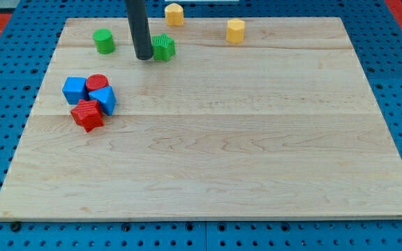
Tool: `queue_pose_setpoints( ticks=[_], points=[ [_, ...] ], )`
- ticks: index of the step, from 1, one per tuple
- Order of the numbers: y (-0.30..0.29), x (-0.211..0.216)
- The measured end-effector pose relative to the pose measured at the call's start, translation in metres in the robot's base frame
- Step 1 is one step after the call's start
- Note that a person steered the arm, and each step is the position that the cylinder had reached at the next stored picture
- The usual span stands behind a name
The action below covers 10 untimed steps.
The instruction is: Place the green circle at the left side of the green star
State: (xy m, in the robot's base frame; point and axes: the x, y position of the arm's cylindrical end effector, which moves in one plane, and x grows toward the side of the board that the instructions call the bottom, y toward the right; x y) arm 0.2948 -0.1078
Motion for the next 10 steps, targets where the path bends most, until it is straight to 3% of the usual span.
queue_pose_setpoints(
  ticks=[2,3,5,6,8,9,10],
  points=[
    [0.150,-0.020],
    [0.128,0.021],
    [-0.120,0.008],
    [-0.145,-0.017],
    [0.042,-0.031],
    [0.043,-0.033],
    [0.006,-0.045]
  ],
)
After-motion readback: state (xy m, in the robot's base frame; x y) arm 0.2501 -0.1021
